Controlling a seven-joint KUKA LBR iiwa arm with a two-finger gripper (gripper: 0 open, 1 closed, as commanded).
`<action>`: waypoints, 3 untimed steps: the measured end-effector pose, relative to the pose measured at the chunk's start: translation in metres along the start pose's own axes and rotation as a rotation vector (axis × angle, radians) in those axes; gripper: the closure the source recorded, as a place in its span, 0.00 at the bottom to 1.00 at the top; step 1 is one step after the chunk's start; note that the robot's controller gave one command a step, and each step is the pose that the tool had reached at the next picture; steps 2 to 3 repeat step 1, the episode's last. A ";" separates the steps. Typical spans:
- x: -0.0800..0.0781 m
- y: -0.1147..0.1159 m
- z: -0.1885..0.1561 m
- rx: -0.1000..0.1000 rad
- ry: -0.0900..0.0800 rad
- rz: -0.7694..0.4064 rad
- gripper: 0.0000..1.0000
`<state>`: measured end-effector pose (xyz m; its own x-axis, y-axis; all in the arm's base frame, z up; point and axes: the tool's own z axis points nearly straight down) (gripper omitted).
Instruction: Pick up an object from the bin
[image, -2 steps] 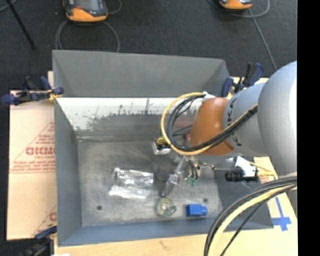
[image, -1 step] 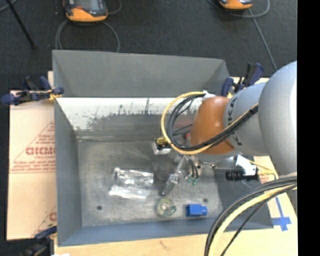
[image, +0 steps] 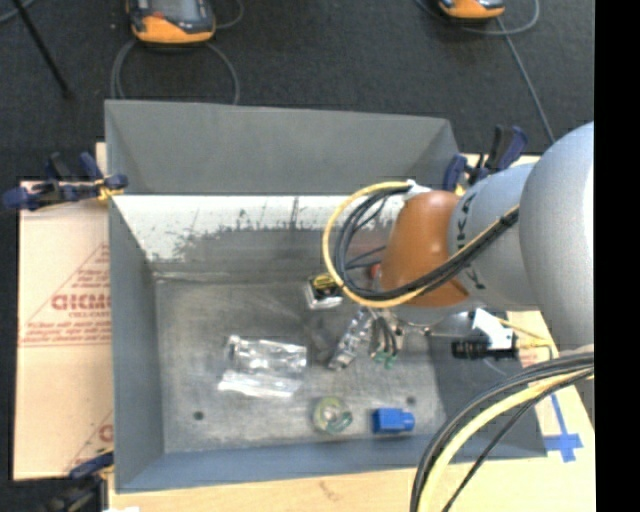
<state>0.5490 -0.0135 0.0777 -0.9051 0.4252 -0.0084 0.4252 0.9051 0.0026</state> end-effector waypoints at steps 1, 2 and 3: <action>-0.002 0.000 -0.019 0.001 0.001 -0.007 1.00; -0.002 0.000 -0.019 0.001 0.001 -0.007 1.00; -0.002 0.000 -0.019 0.001 0.001 -0.007 1.00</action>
Offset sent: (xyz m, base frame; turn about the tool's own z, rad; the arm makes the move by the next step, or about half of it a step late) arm 0.0000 -0.0001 0.0169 0.0000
